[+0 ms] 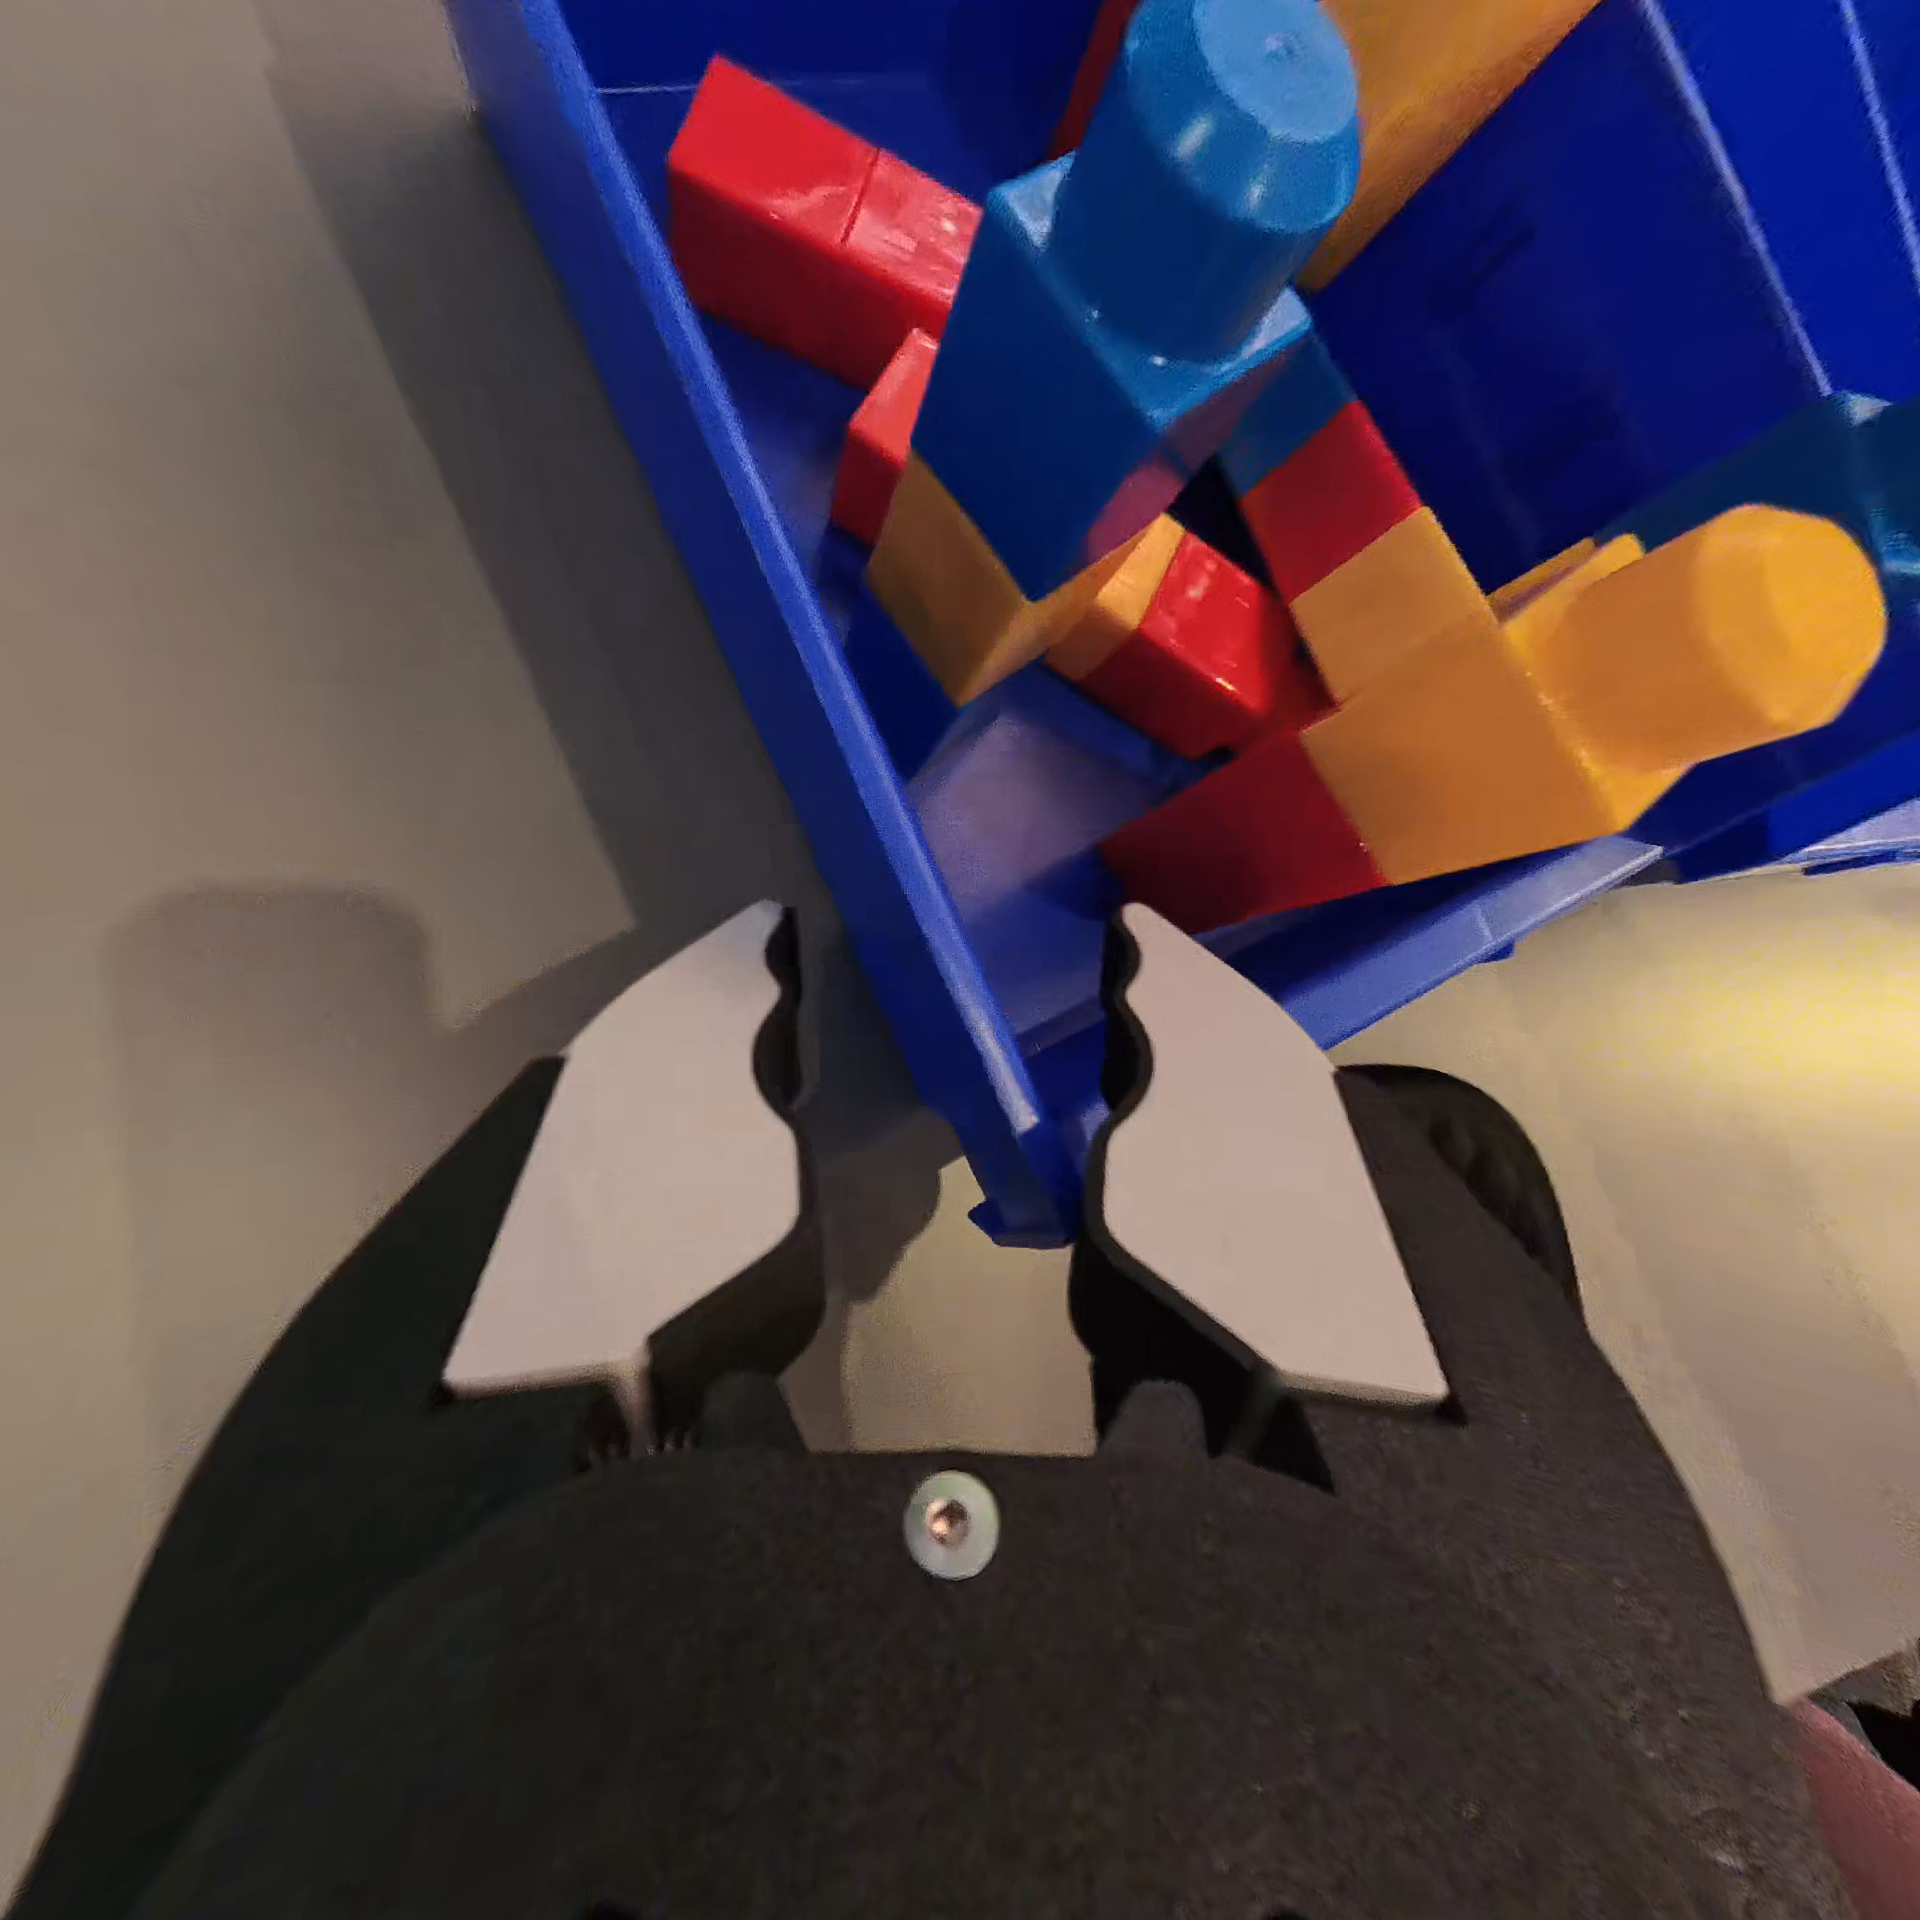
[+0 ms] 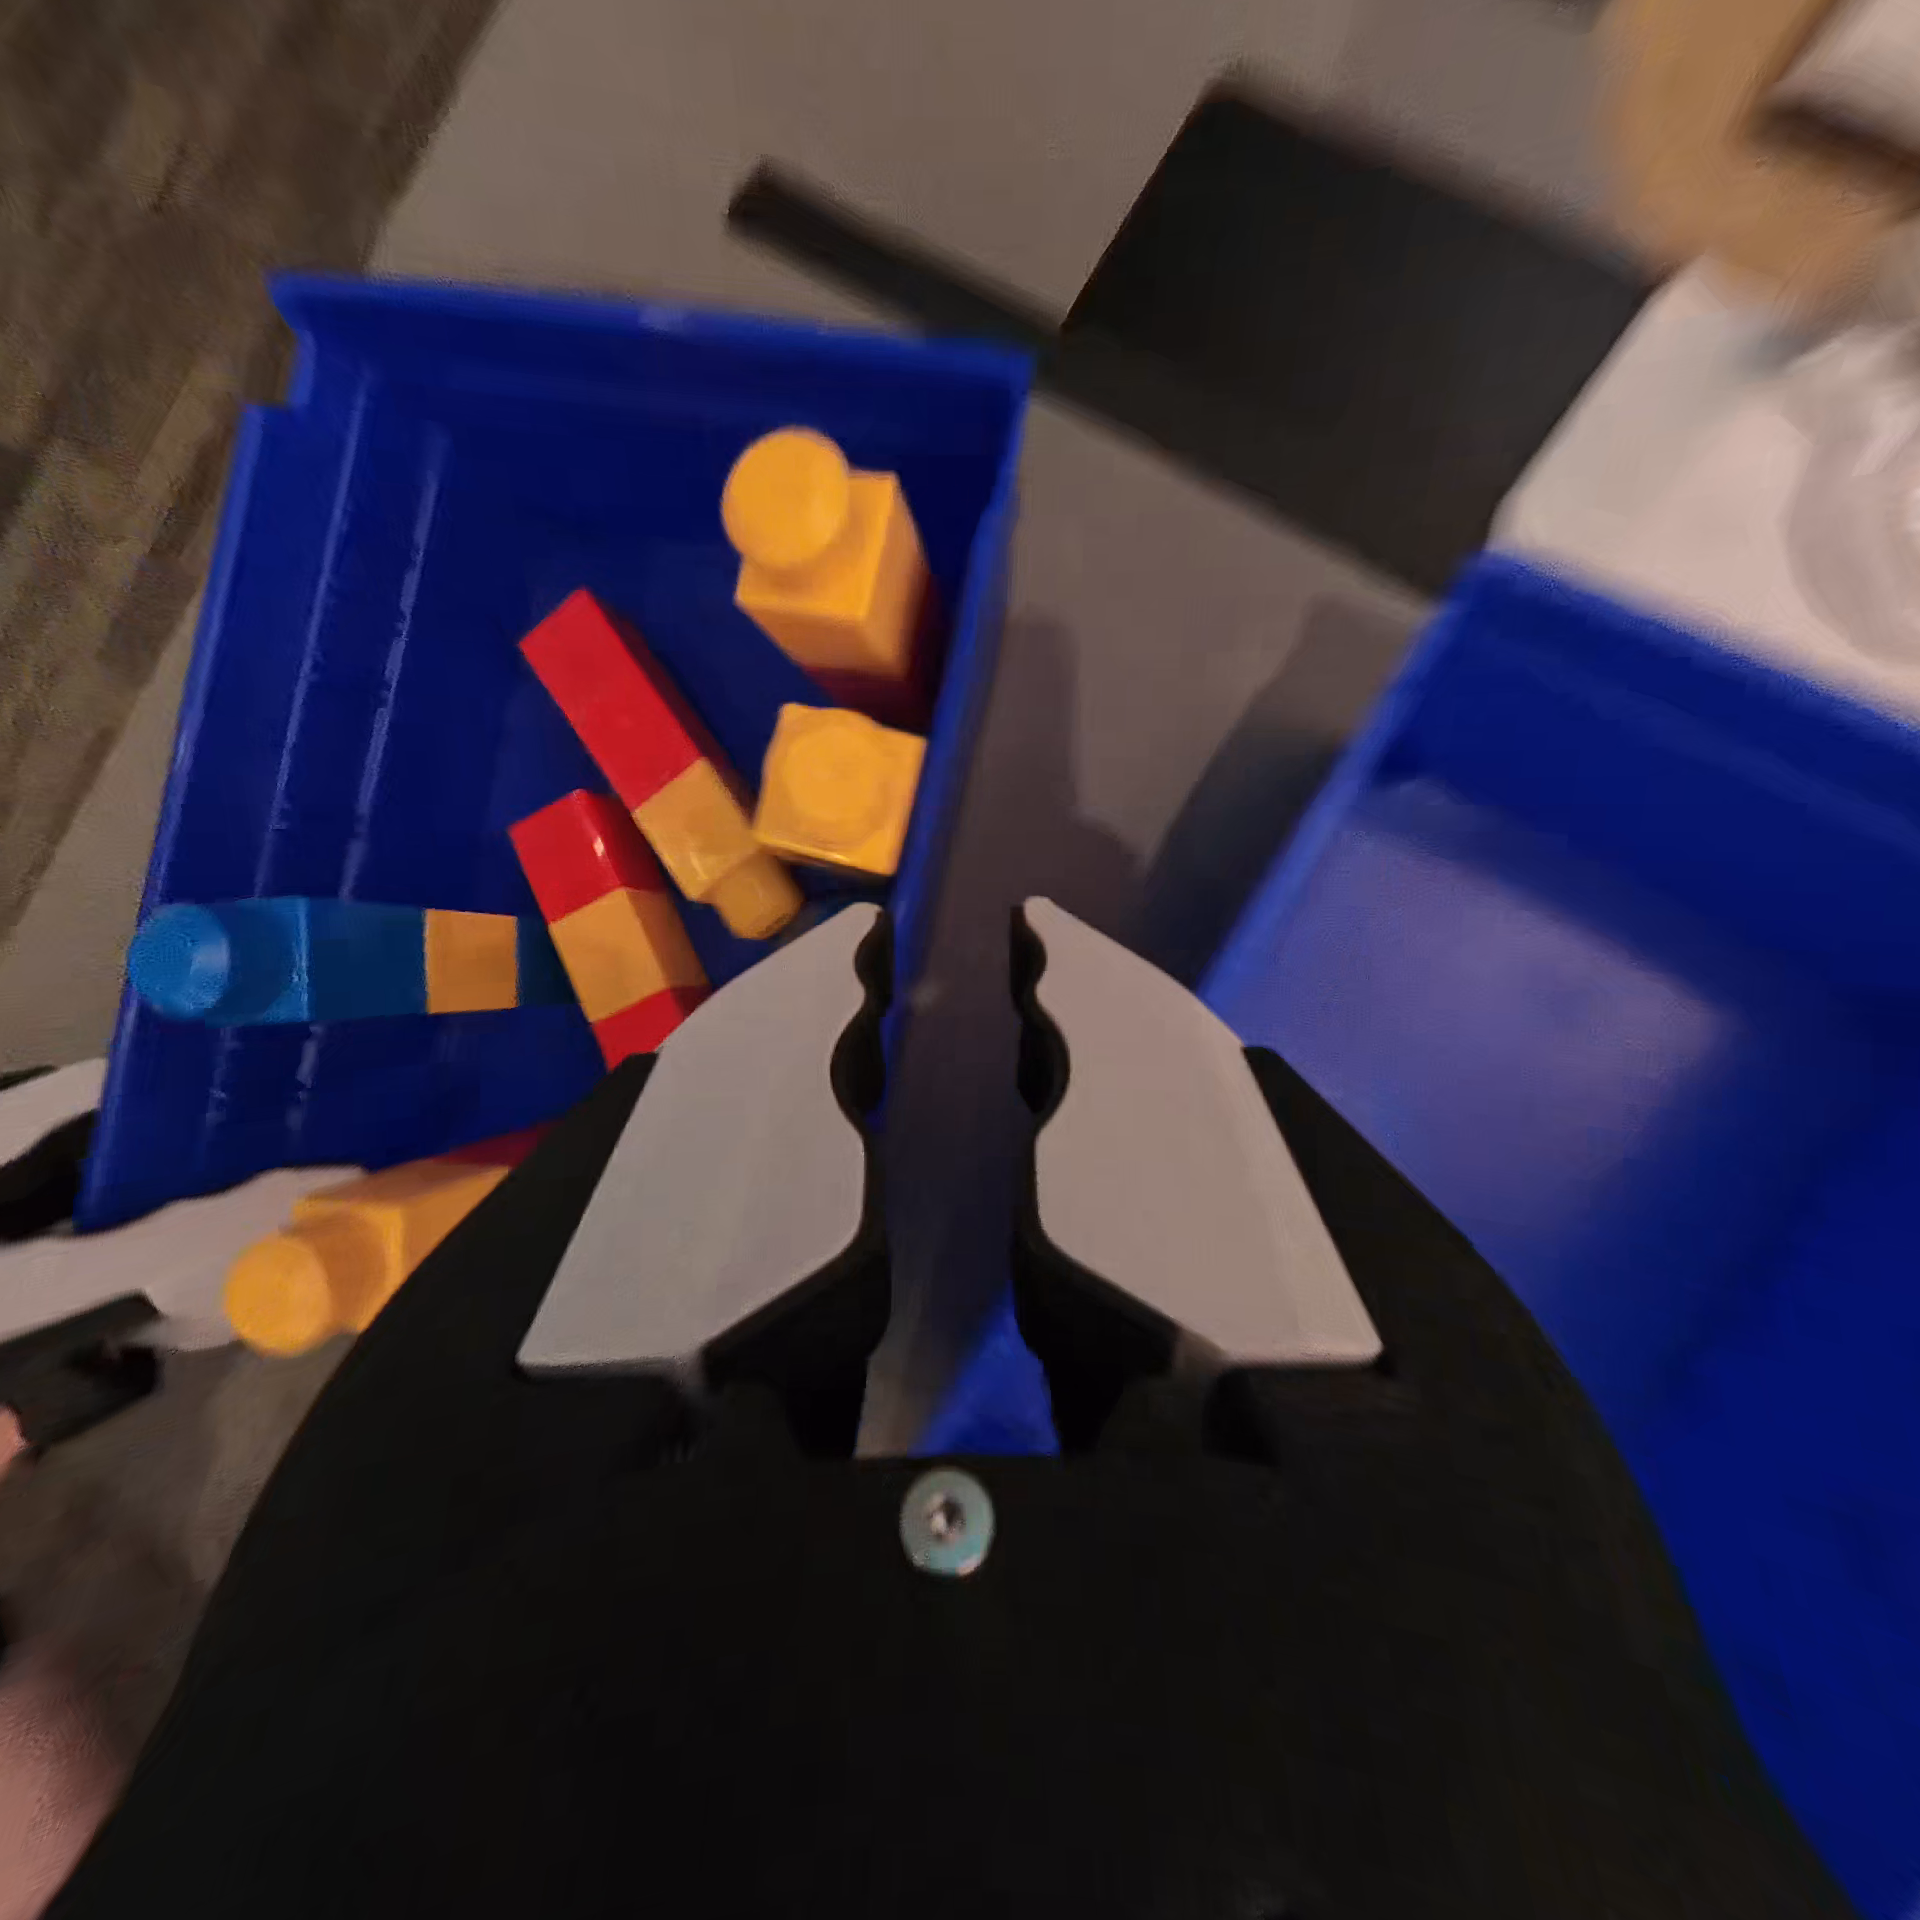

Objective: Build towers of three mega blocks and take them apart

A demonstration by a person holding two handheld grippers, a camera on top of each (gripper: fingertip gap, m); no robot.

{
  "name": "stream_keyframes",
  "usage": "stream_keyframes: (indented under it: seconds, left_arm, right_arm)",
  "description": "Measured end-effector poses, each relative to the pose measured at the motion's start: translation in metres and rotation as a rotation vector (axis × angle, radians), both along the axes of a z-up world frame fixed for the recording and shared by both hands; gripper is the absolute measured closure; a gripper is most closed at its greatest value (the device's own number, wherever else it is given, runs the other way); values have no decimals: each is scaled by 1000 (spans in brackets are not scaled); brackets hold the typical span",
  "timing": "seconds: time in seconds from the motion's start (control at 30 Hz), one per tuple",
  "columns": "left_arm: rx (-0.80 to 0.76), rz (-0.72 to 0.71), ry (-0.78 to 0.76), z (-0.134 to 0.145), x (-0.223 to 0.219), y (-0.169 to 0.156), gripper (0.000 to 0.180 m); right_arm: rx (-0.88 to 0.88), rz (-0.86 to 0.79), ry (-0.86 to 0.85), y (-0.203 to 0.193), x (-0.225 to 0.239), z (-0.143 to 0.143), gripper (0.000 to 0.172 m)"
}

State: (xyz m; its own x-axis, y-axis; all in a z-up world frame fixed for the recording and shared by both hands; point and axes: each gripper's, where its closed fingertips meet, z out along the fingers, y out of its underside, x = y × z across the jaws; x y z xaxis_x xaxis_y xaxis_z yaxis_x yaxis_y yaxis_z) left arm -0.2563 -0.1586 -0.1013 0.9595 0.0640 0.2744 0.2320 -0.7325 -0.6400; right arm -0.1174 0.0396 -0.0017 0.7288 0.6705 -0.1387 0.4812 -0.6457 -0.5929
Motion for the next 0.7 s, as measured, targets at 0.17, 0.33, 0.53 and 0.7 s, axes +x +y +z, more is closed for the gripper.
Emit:
stream_keyframes:
  seconds: [0.17,0.33,0.53,0.7]
  left_arm:
    - [-13,-93,110,0,-13,9,149]
    - [-35,-262,404,-1,-40,31,161]
    - [7,-272,342,-1,-38,57,172]
    - [15,-258,324,-1,-31,51,174]
  right_arm:
    - [138,-213,-173,31,158,16,118]
    - [-143,-377,-118,26,247,-57,111]
    - [-377,-260,-171,1,246,-116,161]
    - [-432,-275,-166,10,265,-118,165]
